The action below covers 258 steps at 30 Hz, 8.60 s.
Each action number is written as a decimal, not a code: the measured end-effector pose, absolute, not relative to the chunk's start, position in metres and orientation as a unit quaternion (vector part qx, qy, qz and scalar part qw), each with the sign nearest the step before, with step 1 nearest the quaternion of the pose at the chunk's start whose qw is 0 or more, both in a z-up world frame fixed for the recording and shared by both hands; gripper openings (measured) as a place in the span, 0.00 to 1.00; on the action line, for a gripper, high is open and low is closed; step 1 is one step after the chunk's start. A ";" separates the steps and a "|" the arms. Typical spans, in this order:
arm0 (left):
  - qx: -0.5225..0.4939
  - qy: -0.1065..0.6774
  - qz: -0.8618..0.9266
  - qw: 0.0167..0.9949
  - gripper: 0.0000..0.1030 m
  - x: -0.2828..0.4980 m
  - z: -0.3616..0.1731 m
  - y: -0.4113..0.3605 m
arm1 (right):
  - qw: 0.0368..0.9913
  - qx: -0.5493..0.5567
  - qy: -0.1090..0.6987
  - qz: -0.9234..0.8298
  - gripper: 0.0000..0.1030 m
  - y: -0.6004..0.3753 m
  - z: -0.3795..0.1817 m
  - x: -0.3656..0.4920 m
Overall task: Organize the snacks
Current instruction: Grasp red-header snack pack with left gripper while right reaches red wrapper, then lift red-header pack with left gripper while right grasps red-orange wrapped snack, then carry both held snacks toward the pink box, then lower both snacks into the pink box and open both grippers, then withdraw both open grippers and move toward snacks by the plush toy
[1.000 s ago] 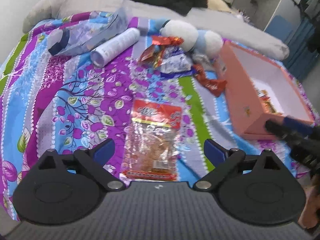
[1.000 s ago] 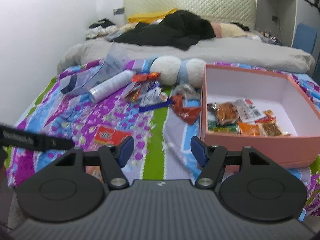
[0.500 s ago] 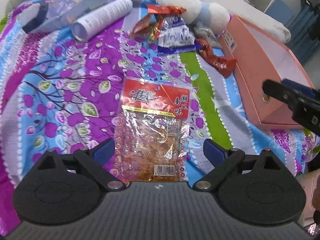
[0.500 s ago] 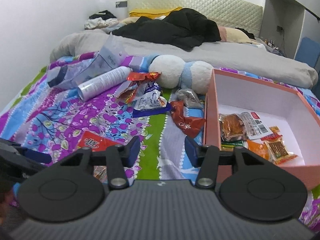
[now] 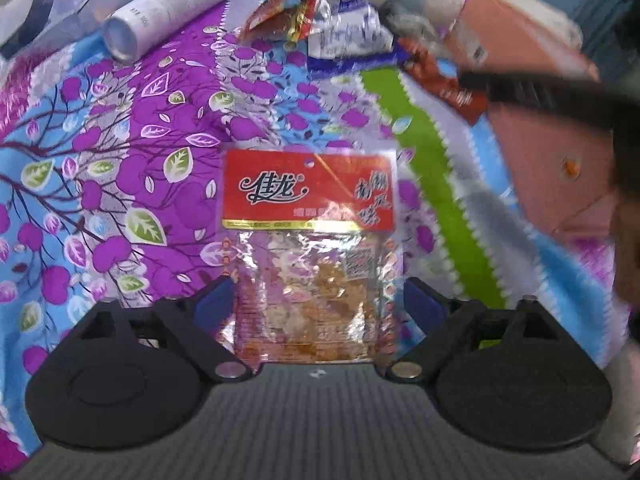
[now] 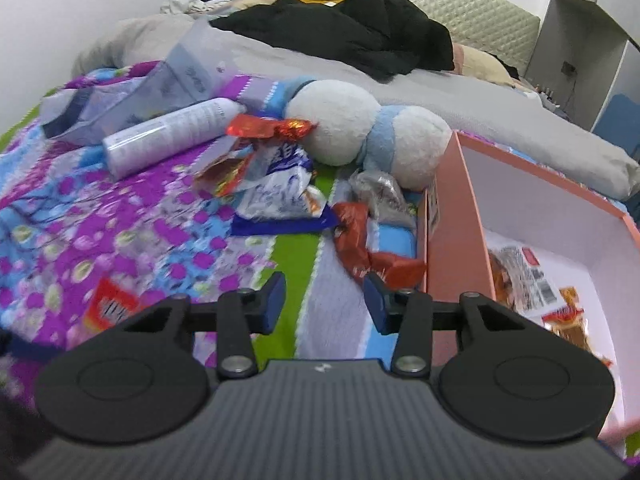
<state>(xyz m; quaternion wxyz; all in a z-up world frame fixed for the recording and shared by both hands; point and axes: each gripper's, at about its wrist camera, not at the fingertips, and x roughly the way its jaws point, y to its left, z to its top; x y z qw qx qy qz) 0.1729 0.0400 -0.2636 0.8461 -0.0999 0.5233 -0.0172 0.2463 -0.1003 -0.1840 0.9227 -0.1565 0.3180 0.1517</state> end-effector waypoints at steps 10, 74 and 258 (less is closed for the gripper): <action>-0.067 0.511 -0.004 0.857 0.78 0.170 -0.266 0.032 | 0.913 -0.195 0.337 0.121 0.44 -0.078 -0.214 0.322; -0.165 0.457 0.014 0.874 0.07 0.133 -0.192 0.034 | 0.908 -0.035 0.373 0.189 0.29 -0.149 -0.169 0.165; -0.072 0.323 -0.111 0.937 0.87 0.132 -0.014 -0.049 | 0.956 0.052 0.256 0.135 0.86 -0.277 -0.050 0.139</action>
